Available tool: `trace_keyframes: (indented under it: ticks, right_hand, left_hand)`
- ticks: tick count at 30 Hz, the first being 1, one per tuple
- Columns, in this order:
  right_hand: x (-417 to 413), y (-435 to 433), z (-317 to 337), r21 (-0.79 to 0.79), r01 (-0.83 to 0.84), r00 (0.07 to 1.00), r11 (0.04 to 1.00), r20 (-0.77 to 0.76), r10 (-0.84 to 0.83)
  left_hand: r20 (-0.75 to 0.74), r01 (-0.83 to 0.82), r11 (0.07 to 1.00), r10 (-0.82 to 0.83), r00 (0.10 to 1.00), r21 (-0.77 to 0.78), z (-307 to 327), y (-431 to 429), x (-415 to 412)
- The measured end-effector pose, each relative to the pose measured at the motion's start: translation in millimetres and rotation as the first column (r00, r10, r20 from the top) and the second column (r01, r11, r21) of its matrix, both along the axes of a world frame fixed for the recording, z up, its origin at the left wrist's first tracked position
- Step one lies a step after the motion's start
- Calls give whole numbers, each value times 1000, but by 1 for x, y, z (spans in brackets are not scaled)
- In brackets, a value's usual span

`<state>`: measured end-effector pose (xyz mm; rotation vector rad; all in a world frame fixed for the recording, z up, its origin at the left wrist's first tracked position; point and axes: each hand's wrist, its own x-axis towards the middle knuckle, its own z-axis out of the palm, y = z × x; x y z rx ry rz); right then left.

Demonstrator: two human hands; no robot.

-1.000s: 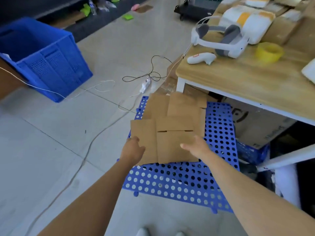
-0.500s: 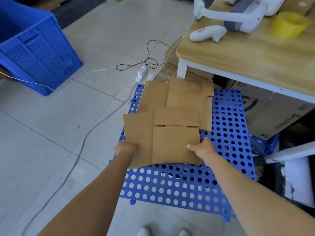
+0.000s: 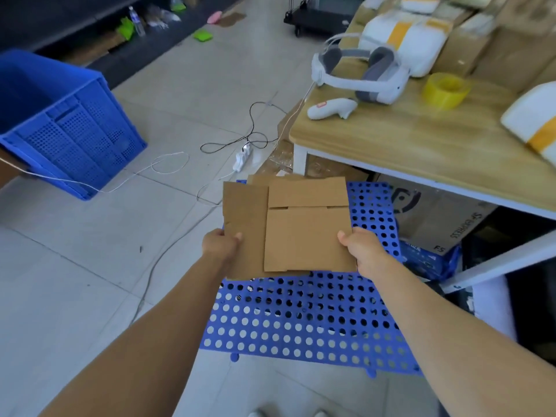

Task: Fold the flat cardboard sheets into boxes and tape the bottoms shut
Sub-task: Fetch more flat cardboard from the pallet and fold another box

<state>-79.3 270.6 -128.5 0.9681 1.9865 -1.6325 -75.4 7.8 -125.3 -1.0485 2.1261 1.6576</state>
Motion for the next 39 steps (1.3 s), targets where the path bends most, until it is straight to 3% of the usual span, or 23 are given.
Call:
trace_keyframes:
  ticks: [8,14,20,26,32,36,39]
  right_hand:
    - [35,51,156,81,210,952,974,-244,-185]
    - [124,98,248,115,511,786,852,-462,-410]
    - [282,130,294,69,807,519,586,-554,-650]
    - [481,126,314,3,977,177,212,-562,-808]
    - [697,91,323,27,981,-149,-193,-536,-831]
    - [826,61,313,51,924,-300,-380,-521,-799]
    - [917,42,307,72,884,-364,-463,-516,-776]
  left_hand:
    - [-205,167,981,-145,968,96,138,60,-10]
    - [-317,460,876,-399,860,146,217,138,2]
    - [-331,793,587,-725,604,162,259,245,86]
    - [-344,973,175,-913,218,154,276,332,245]
    - [-356,964,-233,-918,-175,129,289,380,446]
    - [-346,907,-401,-876,-337,131,285,399,575]
    - [-321,872,-479,-846,-426,105,279,408,671]
